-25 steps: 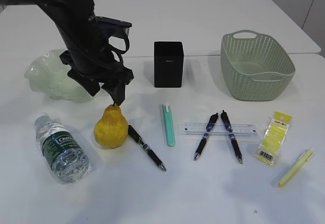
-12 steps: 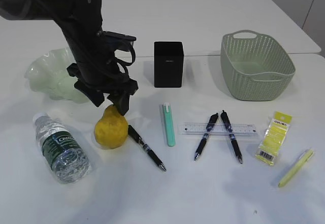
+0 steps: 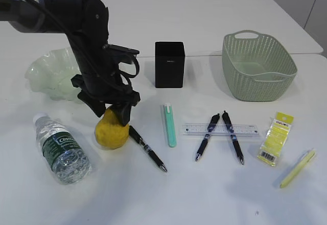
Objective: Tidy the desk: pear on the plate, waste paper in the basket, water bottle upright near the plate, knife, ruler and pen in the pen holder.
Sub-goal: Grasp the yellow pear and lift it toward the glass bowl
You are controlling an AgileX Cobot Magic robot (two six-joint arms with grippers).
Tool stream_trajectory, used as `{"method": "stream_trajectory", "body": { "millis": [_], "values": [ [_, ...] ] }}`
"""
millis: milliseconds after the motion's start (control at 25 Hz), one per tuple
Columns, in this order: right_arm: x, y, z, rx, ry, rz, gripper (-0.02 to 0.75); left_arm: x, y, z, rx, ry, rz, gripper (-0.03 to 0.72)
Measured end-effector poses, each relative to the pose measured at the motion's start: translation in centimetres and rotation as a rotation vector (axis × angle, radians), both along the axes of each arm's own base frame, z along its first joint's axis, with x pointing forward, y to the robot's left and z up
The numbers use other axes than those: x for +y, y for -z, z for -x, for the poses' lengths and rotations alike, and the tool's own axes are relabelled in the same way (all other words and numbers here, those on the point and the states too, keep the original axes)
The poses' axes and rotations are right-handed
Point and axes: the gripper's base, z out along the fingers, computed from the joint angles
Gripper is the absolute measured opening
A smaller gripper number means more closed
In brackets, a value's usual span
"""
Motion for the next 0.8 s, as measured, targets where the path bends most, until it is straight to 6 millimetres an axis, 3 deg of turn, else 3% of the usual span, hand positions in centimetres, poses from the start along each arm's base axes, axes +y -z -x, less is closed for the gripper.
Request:
{"method": "stream_trajectory", "body": {
  "millis": [160,480,800],
  "values": [
    [0.0,0.0,0.0,0.0,0.0,0.0,0.503,0.0,0.19,0.01,0.007,0.0,-0.004,0.484],
    [0.0,0.0,0.0,0.0,0.0,0.0,0.503,-0.04,0.0,0.0,0.012,-0.001,-0.002,0.307],
    [0.0,0.0,0.0,0.0,0.0,0.0,0.503,0.17,-0.21,0.44,0.053,0.003,-0.022,0.286]
  ]
}}
